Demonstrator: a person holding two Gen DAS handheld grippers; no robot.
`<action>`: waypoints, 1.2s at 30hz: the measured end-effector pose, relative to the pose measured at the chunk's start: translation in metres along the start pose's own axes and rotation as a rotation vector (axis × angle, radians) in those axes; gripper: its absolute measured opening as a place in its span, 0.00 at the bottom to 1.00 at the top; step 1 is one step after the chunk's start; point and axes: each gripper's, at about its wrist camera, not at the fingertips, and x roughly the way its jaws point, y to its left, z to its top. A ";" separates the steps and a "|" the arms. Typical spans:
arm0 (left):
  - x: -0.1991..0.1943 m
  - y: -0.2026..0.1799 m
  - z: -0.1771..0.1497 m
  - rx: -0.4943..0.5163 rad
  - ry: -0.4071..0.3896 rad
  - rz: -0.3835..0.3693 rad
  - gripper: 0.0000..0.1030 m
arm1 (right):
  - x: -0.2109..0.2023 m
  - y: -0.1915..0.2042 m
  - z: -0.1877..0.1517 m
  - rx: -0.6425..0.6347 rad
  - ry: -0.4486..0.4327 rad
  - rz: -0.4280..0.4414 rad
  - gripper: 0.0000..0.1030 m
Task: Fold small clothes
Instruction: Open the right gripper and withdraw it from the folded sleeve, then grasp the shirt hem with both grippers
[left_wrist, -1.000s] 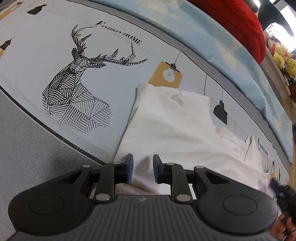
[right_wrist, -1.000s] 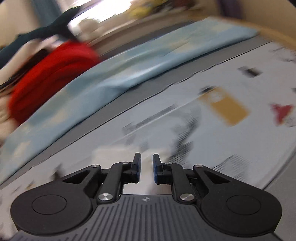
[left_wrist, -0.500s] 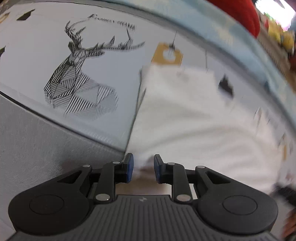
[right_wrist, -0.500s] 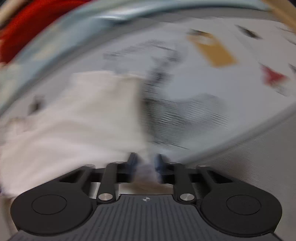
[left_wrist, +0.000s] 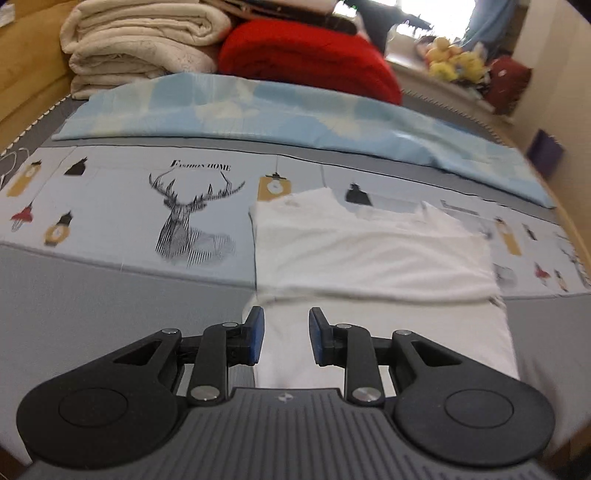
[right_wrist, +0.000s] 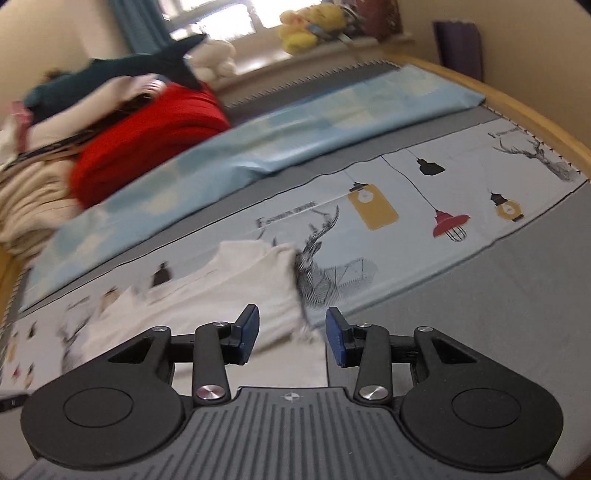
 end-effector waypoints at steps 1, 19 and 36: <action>-0.010 0.003 -0.017 0.004 -0.005 -0.009 0.28 | -0.015 -0.004 -0.013 -0.009 -0.009 0.009 0.43; 0.022 0.025 -0.168 -0.040 0.255 0.031 0.27 | -0.003 -0.052 -0.171 -0.107 0.218 -0.098 0.43; 0.039 0.015 -0.183 -0.005 0.345 0.092 0.29 | 0.029 -0.058 -0.194 -0.110 0.406 -0.165 0.45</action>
